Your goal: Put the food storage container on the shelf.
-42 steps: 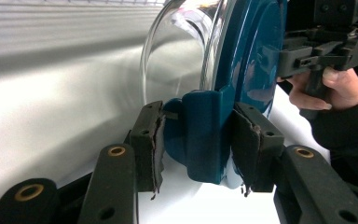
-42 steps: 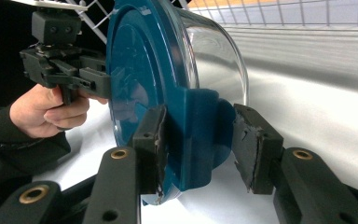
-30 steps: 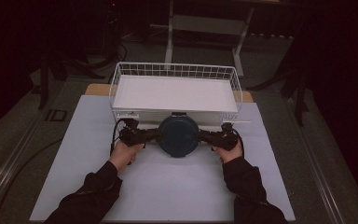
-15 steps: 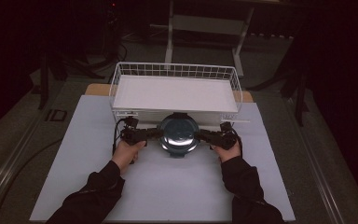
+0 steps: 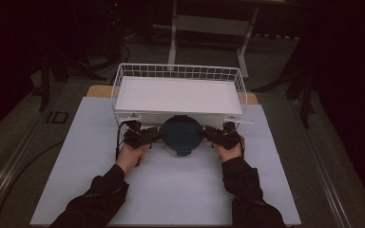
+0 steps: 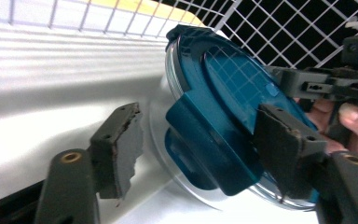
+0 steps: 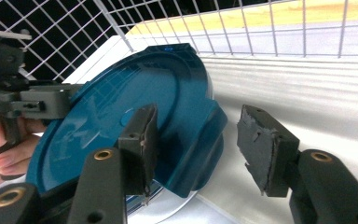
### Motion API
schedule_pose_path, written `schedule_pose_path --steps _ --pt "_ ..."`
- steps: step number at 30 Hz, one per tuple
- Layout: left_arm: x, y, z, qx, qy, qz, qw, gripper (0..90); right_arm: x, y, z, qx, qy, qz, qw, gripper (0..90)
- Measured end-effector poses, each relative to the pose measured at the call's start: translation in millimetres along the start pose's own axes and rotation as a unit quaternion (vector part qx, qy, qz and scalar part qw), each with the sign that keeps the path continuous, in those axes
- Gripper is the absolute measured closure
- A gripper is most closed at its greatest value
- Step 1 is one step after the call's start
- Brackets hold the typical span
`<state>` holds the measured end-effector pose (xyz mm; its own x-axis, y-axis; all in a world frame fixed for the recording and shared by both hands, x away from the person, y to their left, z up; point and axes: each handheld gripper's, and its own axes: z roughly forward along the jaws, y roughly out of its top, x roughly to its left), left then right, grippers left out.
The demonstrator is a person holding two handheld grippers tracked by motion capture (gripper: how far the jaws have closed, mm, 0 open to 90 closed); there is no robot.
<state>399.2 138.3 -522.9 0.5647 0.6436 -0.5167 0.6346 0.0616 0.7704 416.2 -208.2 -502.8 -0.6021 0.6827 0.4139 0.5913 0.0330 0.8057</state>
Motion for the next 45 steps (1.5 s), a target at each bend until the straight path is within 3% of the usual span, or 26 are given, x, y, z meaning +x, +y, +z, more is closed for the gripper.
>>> schedule_pose_path --steps 3,5,6,8,10,13,14,15,20,27,31,33,35,39,45 --pt "-1.4 0.7 -0.3 0.0 0.006 0.001 1.0 31.1 1.9 -0.5 0.1 -0.005 -0.008 -0.004 0.9999 46.6" --pt "-3.9 0.7 -1.0 -0.002 0.008 0.016 0.9998 30.8 6.5 -0.9 -1.2 -0.007 -0.018 -0.013 0.9997 46.5" --pt "-4.8 1.0 -1.8 -0.004 0.003 0.022 0.9997 28.1 10.7 -0.9 -3.2 0.001 -0.019 0.0 0.9998 46.2" --pt "-5.6 1.1 -2.7 -0.006 -0.002 0.024 0.9997 22.4 12.3 -0.3 -4.5 0.001 -0.018 0.0 0.9998 44.2" --pt "-8.6 1.8 -7.4 -0.01 -0.024 0.04 0.9989 16.2 16.3 1.6 -7.7 -0.002 -0.014 -0.011 0.9998 43.2" --pt "-16.6 0.5 -12.5 -0.007 -0.032 0.039 0.9987 10.2 19.4 0.9 -10.2 0.007 -0.014 -0.019 0.9997 42.6" --pt "-18.5 0.8 -13.8 -0.001 -0.041 0.055 0.9976 6.4 19.7 0.2 -11.1 0.004 -0.015 -0.026 0.9995 42.6" --pt "-20.4 0.6 -14.7 0.006 -0.044 0.059 0.9973 0.0 20.8 -0.9 -13.0 0.003 -0.015 -0.027 0.9995 42.3" --pt "-34.0 -1.1 -23.3 0.027 -0.051 0.086 0.9946 0.0 27.8 -3.5 -20.5 0.005 -0.008 -0.028 0.9996 42.3" --pt "-46.8 -6.1 -39.6 0.025 -0.054 0.097 0.9935 0.0 43.6 -6.6 -32.4 0.012 -0.004 -0.046 0.9988 39.9" --pt "-53.4 -12.5 -46.5 0.028 -0.063 0.093 0.9932 0.0 49.6 -10.4 -39.4 0.008 0.009 -0.039 0.9992 39.9" --pt "-61.3 -19.4 -52.5 0.037 -0.064 0.111 0.9911 0.0 54.6 -13.3 -42.3 0.016 0.009 -0.049 0.9986 40.1" --pt "-66.0 -23.7 -57.6 0.042 -0.064 0.122 0.9896 0.0 58.1 -17.9 -43.9 0.02 0.018 -0.054 0.9982 41.8" --pt "-72.1 -28.8 -67.9 0.039 -0.068 0.119 0.9898 0.0 65.7 -27.2 -45.8 0.029 0.022 -0.064 0.9973 42.8" --pt "-85.5 -42.1 -82.8 0.046 -0.066 0.142 0.9866 0.0 79.1 -36.0 -47.5 0.041 0.034 -0.074 0.9958 49.7"
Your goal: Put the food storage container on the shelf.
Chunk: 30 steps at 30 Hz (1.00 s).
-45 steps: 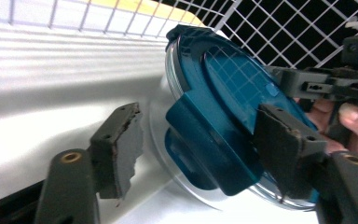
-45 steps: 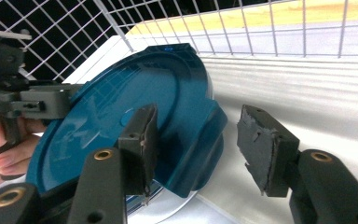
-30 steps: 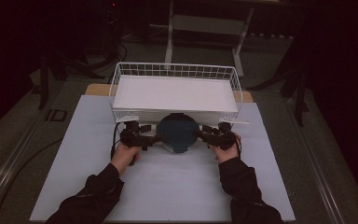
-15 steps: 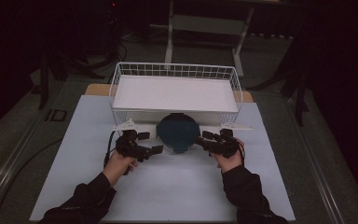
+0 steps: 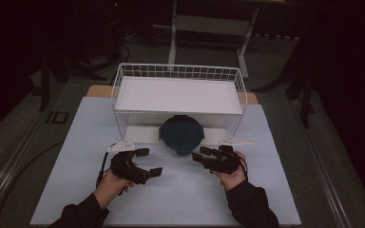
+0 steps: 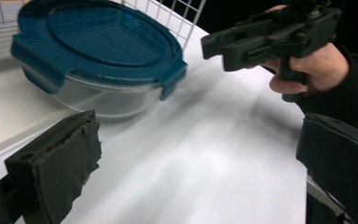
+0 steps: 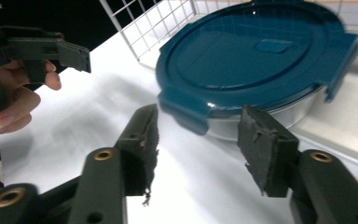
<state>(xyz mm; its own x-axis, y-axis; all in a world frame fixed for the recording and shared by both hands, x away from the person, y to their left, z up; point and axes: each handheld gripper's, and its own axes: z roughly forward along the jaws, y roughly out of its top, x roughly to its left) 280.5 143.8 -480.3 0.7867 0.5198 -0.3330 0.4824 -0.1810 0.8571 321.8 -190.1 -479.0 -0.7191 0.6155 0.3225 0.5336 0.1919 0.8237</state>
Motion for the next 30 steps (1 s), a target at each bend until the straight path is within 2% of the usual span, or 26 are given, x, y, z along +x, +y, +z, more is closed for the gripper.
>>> schedule_pose_path --steps 3,5,9,13,17,20,25,26,28,30 --pt "-6.2 -6.8 -6.2 -0.008 0.001 0.003 1.0 0.0 5.6 -2.3 2.6 0.008 -0.002 -0.009 0.9999 53.1" --pt "-10.6 -10.8 -9.3 -0.01 0.01 0.014 0.9998 0.0 8.9 -3.4 5.5 0.013 -0.005 -0.012 0.9998 58.4" --pt "-17.2 -16.8 -12.9 -0.007 0.012 0.022 0.9996 0.0 14.4 -4.4 14.8 0.025 -0.008 -0.019 0.9995 67.1" --pt "-21.1 -21.2 -14.9 -0.007 0.011 0.023 0.9997 0.0 20.0 -3.1 21.8 0.033 -0.007 -0.031 0.999 71.7" --pt "-23.9 -28.0 -18.3 -0.008 0.014 0.022 0.9996 0.0 25.1 -0.7 29.1 0.044 -0.018 -0.047 0.9978 88.6" --pt "-26.2 -32.7 -21.3 -0.008 0.017 0.024 0.9995 0.0 25.6 0.5 34.0 0.051 -0.025 -0.048 0.9973 89.9" --pt "-27.9 -38.9 -26.3 -0.015 0.042 0.048 0.9978 0.0 21.3 1.4 40.1 0.057 -0.03 -0.041 0.9971 89.9" --pt "-27.4 -39.4 -26.6 -0.016 0.044 0.048 0.9977 0.0 20.7 1.4 41.7 0.059 -0.035 -0.046 0.9966 89.9" --pt "-25.6 -40.3 -25.9 -0.016 0.042 0.044 0.998 0.0 18.3 0.8 44.9 0.062 -0.029 -0.043 0.9968 90.0" --pt "-23.7 -42.0 -24.0 -0.014 0.04 0.04 0.9983 0.0 18.5 1.7 48.3 0.065 -0.037 -0.049 0.996 90.0"
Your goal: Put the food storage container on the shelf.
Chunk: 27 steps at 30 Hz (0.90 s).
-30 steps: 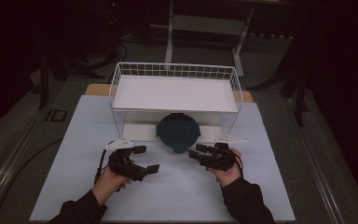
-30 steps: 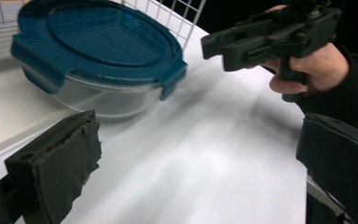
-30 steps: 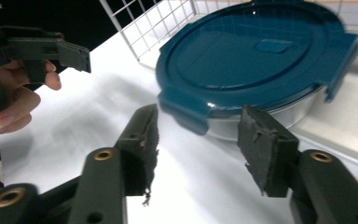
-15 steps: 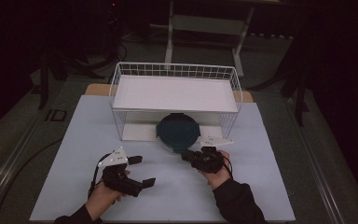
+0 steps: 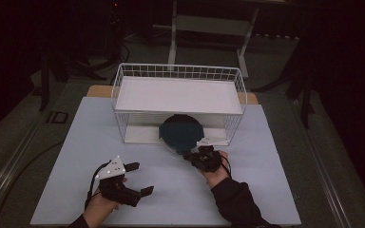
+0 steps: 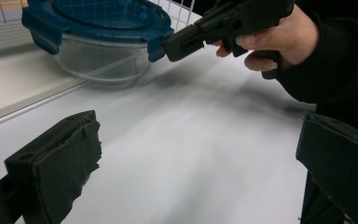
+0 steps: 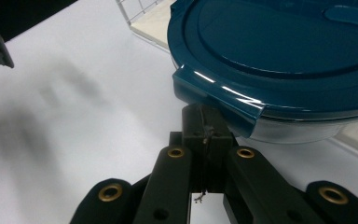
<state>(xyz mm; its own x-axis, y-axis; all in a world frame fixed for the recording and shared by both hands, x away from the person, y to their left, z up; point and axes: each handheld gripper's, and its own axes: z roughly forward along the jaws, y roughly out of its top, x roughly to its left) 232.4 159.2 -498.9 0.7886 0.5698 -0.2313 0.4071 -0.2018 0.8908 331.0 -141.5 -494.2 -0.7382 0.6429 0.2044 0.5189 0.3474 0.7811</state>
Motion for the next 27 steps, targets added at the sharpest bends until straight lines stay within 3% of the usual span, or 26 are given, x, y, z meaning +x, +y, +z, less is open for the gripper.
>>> schedule_pose_path --steps 7,27 --pt "1.2 -2.2 4.9 -0.001 0.001 0.006 1.0 0.0 -5.8 6.9 7.8 -0.008 -0.005 0.017 0.9998 90.0" --pt "-0.6 -1.8 6.3 -0.014 -0.005 0.003 0.9999 0.0 -22.7 25.0 27.0 -0.028 -0.031 0.03 0.9987 90.0"
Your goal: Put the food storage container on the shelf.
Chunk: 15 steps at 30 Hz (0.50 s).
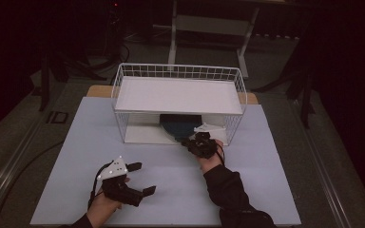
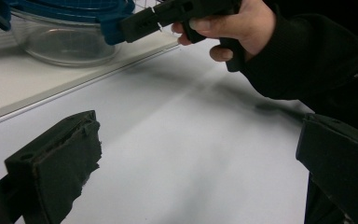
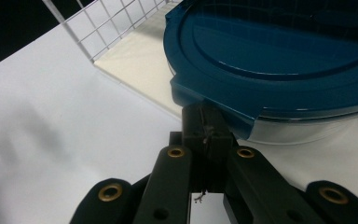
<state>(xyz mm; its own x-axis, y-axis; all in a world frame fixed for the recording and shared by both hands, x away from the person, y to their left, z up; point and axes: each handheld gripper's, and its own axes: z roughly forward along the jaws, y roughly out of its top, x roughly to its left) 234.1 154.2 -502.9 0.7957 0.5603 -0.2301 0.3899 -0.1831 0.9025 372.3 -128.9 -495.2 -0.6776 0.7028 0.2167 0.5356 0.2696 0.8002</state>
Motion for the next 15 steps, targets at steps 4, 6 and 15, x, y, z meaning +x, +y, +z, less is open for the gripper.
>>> schedule_pose_path --steps 4,6,15 --pt "-0.3 0.1 -0.6 -0.001 0.0 0.002 1.0 0.0 -2.4 2.9 3.0 -0.001 -0.006 0.0 1.0 90.0" --pt "-0.3 0.2 -0.5 0.0 0.0 0.002 1.0 0.0 -3.3 4.0 4.1 -0.002 -0.008 0.0 1.0 90.0" --pt "-1.2 0.5 -0.8 0.0 -0.002 0.001 1.0 0.0 -0.1 3.0 4.0 -0.004 0.0 0.002 1.0 87.0"
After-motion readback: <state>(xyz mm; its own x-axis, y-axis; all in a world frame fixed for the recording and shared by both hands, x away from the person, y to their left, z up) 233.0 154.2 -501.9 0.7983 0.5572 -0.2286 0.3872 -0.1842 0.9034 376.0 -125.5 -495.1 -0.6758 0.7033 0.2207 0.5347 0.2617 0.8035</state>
